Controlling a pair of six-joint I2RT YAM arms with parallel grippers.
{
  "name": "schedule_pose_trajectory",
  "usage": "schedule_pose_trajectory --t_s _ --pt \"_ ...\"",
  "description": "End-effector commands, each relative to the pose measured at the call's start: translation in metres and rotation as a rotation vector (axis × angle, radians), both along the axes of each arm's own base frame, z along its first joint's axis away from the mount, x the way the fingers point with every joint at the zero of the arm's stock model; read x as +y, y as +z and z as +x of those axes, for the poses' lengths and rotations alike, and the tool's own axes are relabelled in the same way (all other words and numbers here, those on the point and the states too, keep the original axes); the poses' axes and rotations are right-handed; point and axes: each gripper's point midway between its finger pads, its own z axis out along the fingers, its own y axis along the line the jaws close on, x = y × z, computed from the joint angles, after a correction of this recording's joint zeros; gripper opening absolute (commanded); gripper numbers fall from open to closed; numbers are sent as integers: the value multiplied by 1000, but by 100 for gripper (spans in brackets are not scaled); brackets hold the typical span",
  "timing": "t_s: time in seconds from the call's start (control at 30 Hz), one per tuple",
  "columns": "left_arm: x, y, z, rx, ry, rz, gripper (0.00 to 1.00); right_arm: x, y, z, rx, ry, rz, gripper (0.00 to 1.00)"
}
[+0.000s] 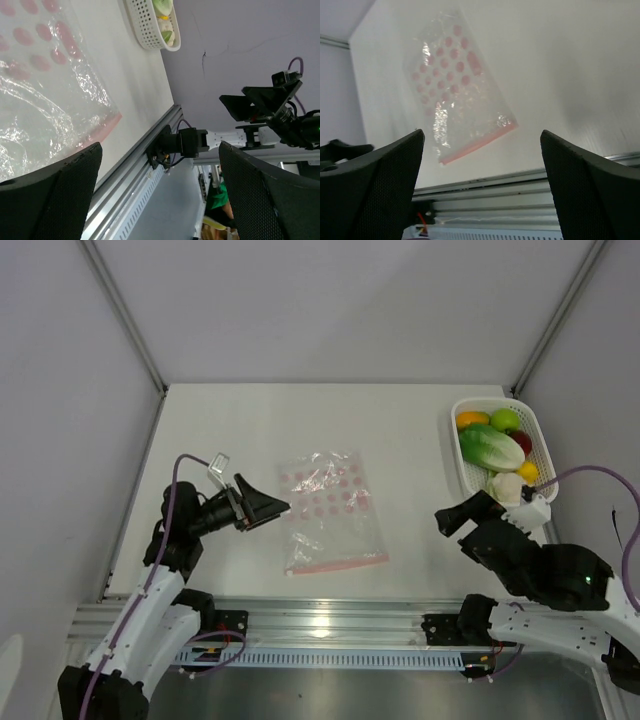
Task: Place the food in the zip-top bag and seal the zipper
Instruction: Pick up the zipper food storage bag at the center of the board.
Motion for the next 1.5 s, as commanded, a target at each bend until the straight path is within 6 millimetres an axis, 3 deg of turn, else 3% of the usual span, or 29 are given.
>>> schedule_pose_trajectory --t_s 0.0,0.07,0.1,0.13,0.23,0.33,0.47,0.6,0.8,0.87,0.9,0.93,1.03,1.37,1.47 --pt "5 45 -4 -202 4 33 99 -15 -15 -3 55 10 -212 99" --pt "10 52 -10 -240 24 72 100 3 -18 -1 47 107 -244 99" --pt "14 56 -6 -256 64 84 99 25 -5 5 -14 151 -158 99" --pt "15 58 -7 -258 86 72 100 40 -17 2 -7 233 -153 99" --pt "17 64 -11 -261 117 5 100 66 -10 2 -72 307 -8 99" --pt "11 77 -19 -337 66 -71 99 87 -31 3 -20 349 49 99" --pt "9 82 -26 -412 29 -51 100 129 -80 -1 133 477 135 99" --pt "11 85 -31 -435 27 -17 99 157 -89 0 136 542 249 97" --pt "17 84 -34 -484 49 69 99 164 -99 8 134 475 388 92" --pt "20 87 -35 -508 61 104 98 161 -111 6 157 428 425 89" --pt "21 86 -36 -515 65 116 96 164 -106 4 133 432 469 88" --pt "22 86 -37 -534 64 131 94 160 -122 3 149 404 472 84" --pt "24 88 -38 -565 69 147 91 164 -126 -2 145 370 549 77" --pt "22 82 -33 -570 55 189 86 177 -150 -16 174 300 553 75" --pt "20 81 -32 -568 50 190 84 180 -146 -13 127 274 598 73"
